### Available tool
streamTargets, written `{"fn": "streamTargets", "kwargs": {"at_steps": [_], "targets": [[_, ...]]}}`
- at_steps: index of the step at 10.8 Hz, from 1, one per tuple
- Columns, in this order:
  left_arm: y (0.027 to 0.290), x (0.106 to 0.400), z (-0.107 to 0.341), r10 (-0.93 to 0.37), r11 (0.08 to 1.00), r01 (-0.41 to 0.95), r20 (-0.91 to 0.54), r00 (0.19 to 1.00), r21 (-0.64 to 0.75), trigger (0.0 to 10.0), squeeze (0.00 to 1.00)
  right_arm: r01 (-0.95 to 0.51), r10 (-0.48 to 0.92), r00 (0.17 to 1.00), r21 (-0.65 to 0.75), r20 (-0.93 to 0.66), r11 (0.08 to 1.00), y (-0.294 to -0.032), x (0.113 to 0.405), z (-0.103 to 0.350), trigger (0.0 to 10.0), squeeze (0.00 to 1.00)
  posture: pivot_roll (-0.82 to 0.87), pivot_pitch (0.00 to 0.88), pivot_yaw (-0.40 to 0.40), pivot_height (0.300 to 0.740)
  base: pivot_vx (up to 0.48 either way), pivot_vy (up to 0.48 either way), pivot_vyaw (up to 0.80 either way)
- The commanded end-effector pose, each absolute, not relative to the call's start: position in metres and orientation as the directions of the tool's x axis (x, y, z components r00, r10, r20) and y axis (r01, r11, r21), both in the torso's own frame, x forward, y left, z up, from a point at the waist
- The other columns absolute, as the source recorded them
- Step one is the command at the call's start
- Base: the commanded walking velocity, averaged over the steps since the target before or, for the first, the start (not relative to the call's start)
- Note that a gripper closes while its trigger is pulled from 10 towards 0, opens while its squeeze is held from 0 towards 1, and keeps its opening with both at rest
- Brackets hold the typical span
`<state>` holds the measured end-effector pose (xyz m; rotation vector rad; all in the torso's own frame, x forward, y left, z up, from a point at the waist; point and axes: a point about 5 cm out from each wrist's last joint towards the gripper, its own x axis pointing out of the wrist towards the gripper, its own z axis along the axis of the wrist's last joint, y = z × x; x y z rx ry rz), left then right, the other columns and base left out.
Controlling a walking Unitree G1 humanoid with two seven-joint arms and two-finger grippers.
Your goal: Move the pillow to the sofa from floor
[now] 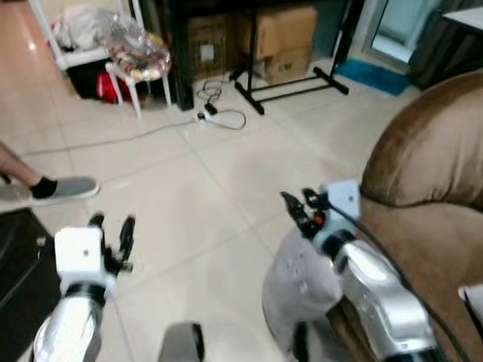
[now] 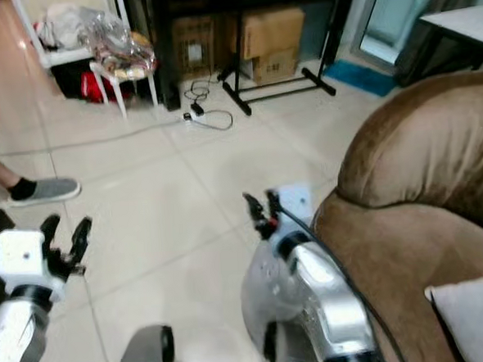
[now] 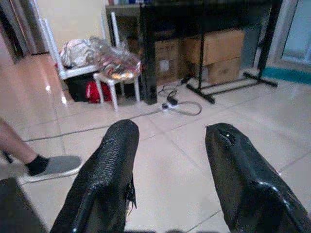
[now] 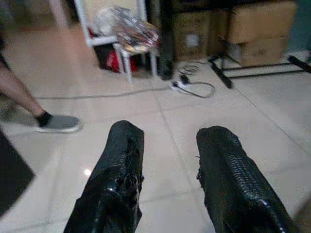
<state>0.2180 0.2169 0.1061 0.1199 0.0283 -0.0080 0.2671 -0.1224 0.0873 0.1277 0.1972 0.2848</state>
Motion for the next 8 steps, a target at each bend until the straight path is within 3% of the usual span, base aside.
{"fn": "streamTargets", "kwargs": {"at_steps": [1, 5, 8], "targets": [[0.211, 0.218, 0.106, -0.032, 0.992, 0.036, -0.029, 0.999, 0.119, 10.0, 0.00, -0.240, 0.266, 0.947, 0.153, -0.180, 0.959, -0.131, 0.268, 0.086, 10.0, 0.00, 0.05, 0.000, -0.037, 0.590, 0.262, 0.000, 0.00], [0.217, 0.222, 0.107, -0.025, 0.989, 0.030, -0.031, 0.999, 0.147, 10.0, 0.00, -0.209, 0.241, 0.953, 0.176, -0.183, 0.962, -0.134, 0.272, 0.087, 10.0, 0.00, 0.05, 0.000, -0.035, 0.566, 0.063, 0.000, 0.00], [0.207, 0.231, 0.095, -0.161, 0.969, 0.181, -0.125, 0.979, 0.170, 10.0, 0.00, -0.164, 0.202, 0.949, 0.166, -0.243, 0.972, -0.136, 0.287, 0.076, 10.0, 0.00, 0.04, 0.000, -0.030, 0.526, 0.000, 0.000, 0.00]]}}
